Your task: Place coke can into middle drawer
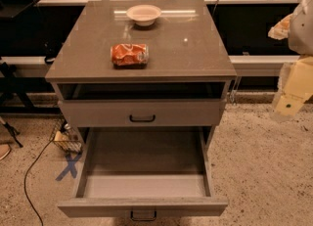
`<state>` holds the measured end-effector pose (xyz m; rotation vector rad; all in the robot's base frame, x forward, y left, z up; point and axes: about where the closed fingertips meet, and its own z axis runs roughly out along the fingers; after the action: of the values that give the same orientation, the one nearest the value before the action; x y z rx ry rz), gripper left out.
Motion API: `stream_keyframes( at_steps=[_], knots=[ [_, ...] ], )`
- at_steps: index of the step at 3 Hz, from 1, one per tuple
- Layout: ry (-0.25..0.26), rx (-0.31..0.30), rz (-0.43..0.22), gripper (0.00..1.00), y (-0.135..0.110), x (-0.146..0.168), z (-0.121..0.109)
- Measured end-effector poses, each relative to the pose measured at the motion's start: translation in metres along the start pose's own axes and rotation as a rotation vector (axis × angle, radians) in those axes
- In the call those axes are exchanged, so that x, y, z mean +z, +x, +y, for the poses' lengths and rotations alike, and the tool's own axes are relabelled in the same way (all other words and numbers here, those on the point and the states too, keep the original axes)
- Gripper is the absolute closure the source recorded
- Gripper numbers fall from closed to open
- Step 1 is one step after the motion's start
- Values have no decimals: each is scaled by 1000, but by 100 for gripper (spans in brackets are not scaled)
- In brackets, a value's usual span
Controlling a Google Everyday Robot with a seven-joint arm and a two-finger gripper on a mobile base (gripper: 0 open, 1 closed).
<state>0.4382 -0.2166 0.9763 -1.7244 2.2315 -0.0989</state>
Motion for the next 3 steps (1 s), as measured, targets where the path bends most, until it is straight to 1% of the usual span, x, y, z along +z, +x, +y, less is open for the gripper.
stream_keyframes(
  at_steps=[1,2,3],
  knots=[
    [11,-2,-5,0,-4,1,-6],
    [35,-8,-16,0,-13,3,-20],
    [69,-1,-78,0,-47,14,-54]
  ],
)
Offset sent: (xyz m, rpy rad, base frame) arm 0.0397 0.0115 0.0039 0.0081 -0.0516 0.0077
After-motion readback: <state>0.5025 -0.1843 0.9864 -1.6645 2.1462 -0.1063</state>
